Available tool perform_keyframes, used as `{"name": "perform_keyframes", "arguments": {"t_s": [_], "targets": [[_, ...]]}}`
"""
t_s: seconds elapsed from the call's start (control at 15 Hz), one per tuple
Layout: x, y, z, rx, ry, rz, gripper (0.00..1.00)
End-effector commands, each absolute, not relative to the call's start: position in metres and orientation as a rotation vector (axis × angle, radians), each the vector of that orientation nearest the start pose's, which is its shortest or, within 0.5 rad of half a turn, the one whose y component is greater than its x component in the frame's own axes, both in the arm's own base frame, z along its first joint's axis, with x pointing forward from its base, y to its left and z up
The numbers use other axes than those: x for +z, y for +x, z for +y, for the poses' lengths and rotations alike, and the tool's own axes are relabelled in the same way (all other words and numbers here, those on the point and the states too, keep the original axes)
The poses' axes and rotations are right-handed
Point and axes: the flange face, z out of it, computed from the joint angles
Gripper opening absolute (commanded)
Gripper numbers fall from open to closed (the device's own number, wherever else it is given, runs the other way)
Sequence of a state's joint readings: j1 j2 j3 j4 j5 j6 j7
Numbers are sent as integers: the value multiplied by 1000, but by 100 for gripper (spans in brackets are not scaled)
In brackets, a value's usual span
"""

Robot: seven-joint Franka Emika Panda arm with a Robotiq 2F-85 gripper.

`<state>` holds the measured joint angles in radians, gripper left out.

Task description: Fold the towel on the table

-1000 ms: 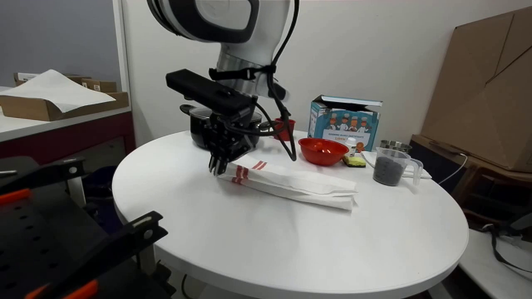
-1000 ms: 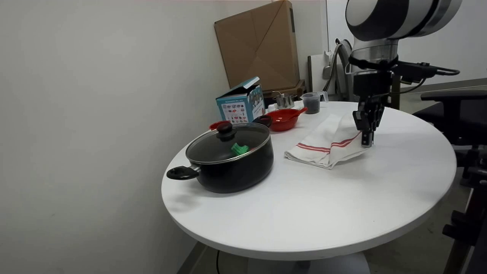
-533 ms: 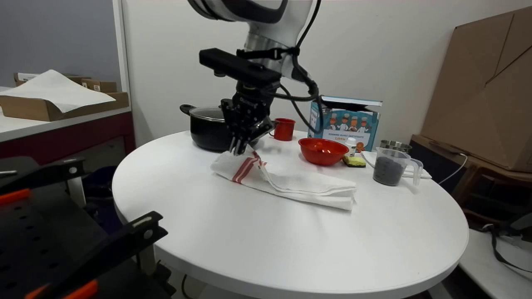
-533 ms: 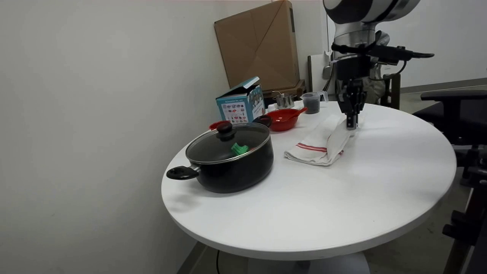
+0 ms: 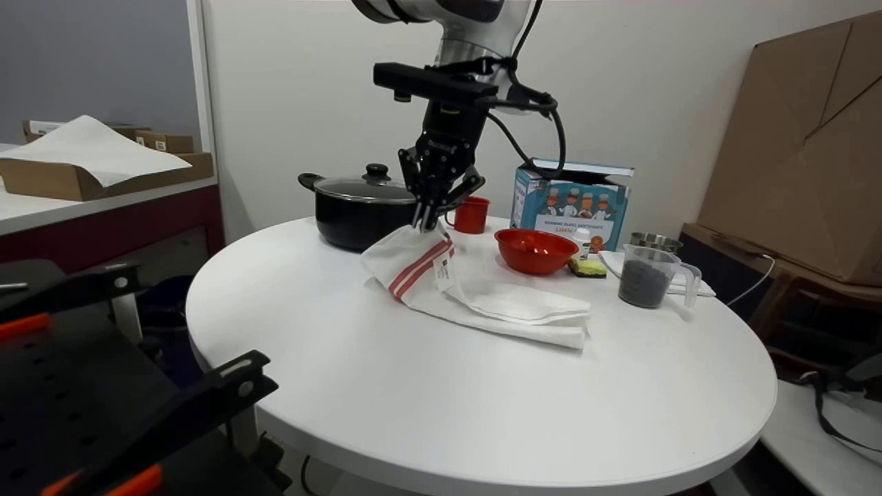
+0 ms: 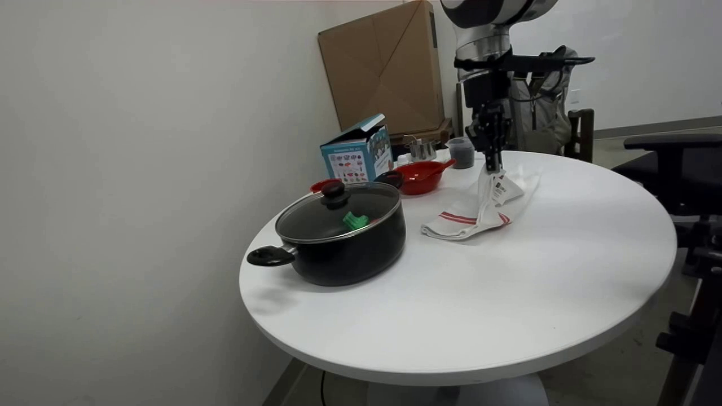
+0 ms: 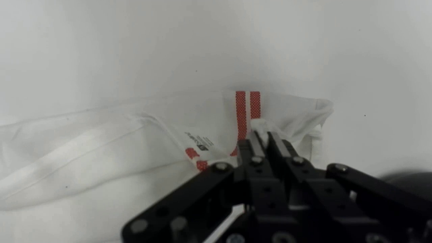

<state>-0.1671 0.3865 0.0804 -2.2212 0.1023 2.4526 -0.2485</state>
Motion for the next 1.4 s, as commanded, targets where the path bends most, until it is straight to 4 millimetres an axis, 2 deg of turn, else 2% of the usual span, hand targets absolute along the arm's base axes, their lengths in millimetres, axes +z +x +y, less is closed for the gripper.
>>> {"name": "perform_keyframes", "arguments": {"t_s": [0.0, 0.47, 0.8, 0.87, 1.0, 1.33], "targets": [[183, 551, -25, 285, -3101, -148, 9], [171, 562, 33, 429, -3222, -474, 9], [171, 565, 66, 362, -3284, -634, 10], [171, 566, 69, 354, -3296, -648, 32], [170, 567, 72, 344, -3312, -662, 39], [169, 566, 67, 336, -3348, -702, 75]]}}
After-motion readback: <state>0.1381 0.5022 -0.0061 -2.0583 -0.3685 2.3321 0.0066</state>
